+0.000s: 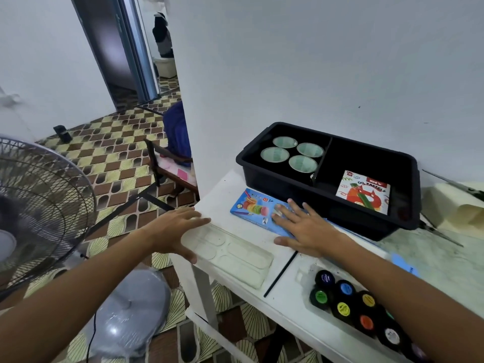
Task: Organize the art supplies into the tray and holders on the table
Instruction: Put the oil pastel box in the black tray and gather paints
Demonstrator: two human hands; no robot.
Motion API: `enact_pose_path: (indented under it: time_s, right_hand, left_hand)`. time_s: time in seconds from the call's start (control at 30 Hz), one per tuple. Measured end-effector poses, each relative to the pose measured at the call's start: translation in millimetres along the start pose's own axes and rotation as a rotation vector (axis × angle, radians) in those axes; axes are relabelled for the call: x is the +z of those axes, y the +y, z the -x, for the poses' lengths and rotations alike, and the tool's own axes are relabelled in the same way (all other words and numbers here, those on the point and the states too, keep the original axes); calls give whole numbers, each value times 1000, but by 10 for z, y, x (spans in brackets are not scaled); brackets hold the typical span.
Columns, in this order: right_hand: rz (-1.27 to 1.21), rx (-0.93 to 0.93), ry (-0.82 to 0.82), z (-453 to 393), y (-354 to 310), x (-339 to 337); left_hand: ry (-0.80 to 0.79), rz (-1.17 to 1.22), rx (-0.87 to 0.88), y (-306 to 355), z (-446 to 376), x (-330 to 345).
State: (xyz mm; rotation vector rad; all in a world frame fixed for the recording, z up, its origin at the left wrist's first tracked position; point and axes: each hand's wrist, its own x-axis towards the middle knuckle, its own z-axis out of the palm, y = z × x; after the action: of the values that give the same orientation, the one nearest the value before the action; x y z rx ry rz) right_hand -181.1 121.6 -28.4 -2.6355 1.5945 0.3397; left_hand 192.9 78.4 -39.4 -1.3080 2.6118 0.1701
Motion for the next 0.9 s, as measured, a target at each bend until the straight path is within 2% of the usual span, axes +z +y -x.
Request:
enact_pose_path:
  time_s: [0.13,0.23,0.37,0.57,0.73,0.83,0.9]
  right_hand:
    - [-116,-112,90,38,-264,-81]
    - [-103,-214,29,75,-671,3]
    - [-86,-189,-30,98,-950,100]
    - [-148,-196,14,122,-964,-45]
    - [-211,-179,152,208,-811,-260]
    - [-363,-149,222,361,-610,-359]
    - [-568,-100,251,526,-461,-416]
  left_hand:
    - [2,15,-6,33,8,8]
    - [10,23,-7,44,28,9]
    - [-10,15,-32,70,62,-6]
    - [-7,-5,-94,110,197,-93]
    - [83,77,-105,180,281,-349]
    - [140,234,-75,308,243,-553]
    - [196,377,-45,446,176,-660]
